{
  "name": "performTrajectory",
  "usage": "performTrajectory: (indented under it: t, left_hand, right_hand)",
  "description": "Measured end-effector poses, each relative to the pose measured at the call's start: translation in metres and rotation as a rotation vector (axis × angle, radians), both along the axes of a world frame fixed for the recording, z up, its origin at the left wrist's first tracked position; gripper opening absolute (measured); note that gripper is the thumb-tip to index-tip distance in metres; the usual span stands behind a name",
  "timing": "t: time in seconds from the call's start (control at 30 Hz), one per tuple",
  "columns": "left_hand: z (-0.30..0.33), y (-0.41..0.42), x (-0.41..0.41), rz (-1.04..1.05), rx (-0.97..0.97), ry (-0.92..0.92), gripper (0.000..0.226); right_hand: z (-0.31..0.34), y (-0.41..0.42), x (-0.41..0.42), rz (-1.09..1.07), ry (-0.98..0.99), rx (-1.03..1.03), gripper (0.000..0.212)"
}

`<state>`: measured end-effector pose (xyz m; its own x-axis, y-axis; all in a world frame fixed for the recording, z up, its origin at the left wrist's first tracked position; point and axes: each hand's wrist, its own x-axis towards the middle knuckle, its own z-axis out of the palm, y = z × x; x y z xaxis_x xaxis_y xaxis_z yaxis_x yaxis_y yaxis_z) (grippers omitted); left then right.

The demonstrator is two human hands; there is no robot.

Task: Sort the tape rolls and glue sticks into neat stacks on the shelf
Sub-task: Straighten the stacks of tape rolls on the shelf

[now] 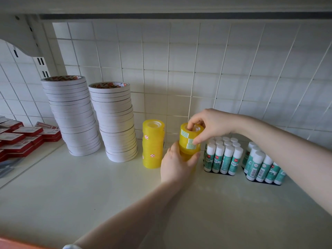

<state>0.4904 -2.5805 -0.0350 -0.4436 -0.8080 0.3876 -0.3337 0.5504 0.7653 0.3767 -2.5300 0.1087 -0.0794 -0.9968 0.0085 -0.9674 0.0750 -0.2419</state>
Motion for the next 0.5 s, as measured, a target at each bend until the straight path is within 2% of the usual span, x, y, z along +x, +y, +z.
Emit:
performTrajectory:
  t: [0.1,0.23,0.5]
  left_hand:
    - [-0.0006,0.0003,-0.0011,-0.026,-0.009,0.015,0.059]
    - [-0.0007,-0.0016,-0.0023,-0.021,-0.024,0.0,0.064]
    - [-0.0023,-0.0042,-0.0005,-0.051,-0.068,0.019,0.06]
  right_hand:
    - [-0.0005,-0.0003,-0.0015,0.0,-0.015,-0.002,0.037]
    - [-0.0021,-0.0005,-0.0032,0.0,-0.03,-0.005,0.037]
    - [-0.0039,-0.0004,-0.0064,0.003,-0.04,-0.006,0.036]
